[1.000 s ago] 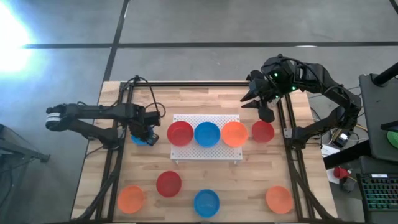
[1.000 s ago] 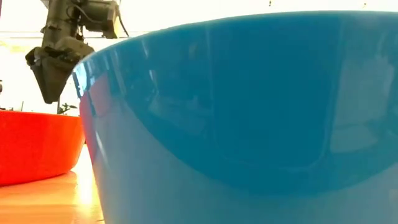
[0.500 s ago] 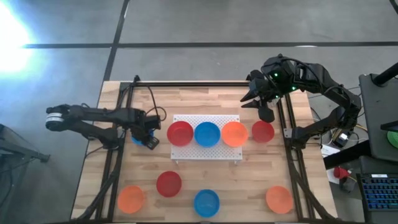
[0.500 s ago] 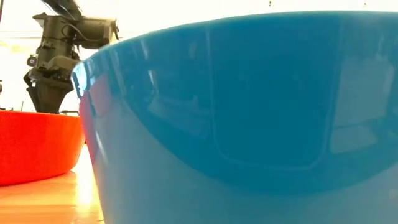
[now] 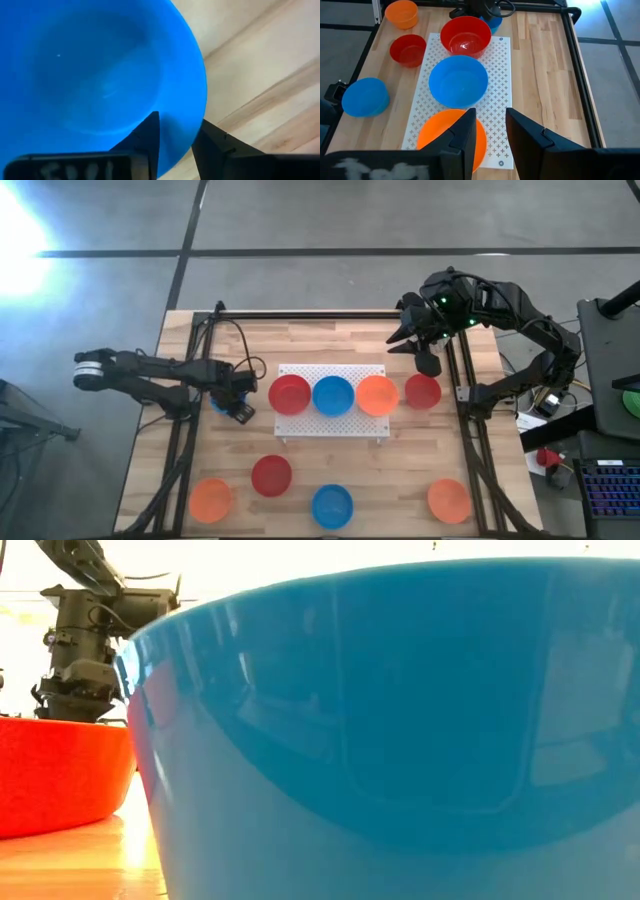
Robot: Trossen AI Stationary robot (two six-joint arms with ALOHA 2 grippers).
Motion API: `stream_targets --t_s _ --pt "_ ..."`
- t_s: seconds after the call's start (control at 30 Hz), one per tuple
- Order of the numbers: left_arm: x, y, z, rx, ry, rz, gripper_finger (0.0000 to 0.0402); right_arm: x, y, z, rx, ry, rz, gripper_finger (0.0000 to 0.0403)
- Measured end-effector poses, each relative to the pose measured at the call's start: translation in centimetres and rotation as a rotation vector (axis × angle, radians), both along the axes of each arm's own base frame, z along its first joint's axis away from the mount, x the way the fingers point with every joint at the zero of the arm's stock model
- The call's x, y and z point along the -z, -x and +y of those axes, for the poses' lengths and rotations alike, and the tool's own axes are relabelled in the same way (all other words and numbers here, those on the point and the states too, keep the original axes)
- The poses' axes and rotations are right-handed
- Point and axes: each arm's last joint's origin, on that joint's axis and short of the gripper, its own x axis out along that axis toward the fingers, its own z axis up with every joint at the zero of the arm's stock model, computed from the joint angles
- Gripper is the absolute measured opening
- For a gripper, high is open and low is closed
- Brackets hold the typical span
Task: Pick & Place Mini bowls
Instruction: Stack the top blue bowl on the blue bowl on the shelf
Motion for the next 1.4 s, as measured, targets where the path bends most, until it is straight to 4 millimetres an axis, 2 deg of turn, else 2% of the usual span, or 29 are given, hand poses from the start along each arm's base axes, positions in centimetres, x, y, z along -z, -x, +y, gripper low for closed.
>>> stream_targets --t_s 0.07,0.17,0.27,0.4,0.53,0.77,0.97,1.2,1.4 --pt "0.0 0.0 0.0 0.025 0.010 -0.001 0.0071 0.0 0.0 0.0 0.000 0.000 0.000 0.0100" --pt "-0.1 0.0 0.0 0.021 -0.008 0.005 0.0019 0.0 0.0 0.0 0.000 0.000 -0.001 0.0100" --pt "-0.5 -0.2 0.1 0.038 -0.023 0.000 0.0010 0.0 0.0 0.0 0.000 0.000 -0.001 0.0100" --pt "-2.4 -0.8 0.2 0.068 -0.048 -0.017 0.0002 0.0 0.0 0.0 0.000 0.000 -0.001 0.0100" --pt "-5.3 -1.3 0.4 0.091 -0.085 -0.007 0.0001 0.0 0.0 0.0 0.000 0.000 -0.001 0.0100" --pt "-11.7 -1.4 0.8 0.090 -0.215 0.009 0.0001 0.0 0.0 0.0 0.000 0.000 -0.001 0.0100" --pt "-16.6 -1.9 1.0 0.095 -0.305 -0.114 0.0000 0.0 0.0 0.0 0.000 0.001 -0.001 0.0100" --pt "-21.0 -4.2 1.5 0.189 -0.390 -0.148 0.0000 0.0 0.0 0.0 0.000 0.000 -0.001 0.0100" --pt "-22.9 -7.6 1.7 0.361 -0.428 -0.132 0.0000 0.0 0.0 0.0 -0.005 0.005 0.000 0.0100"
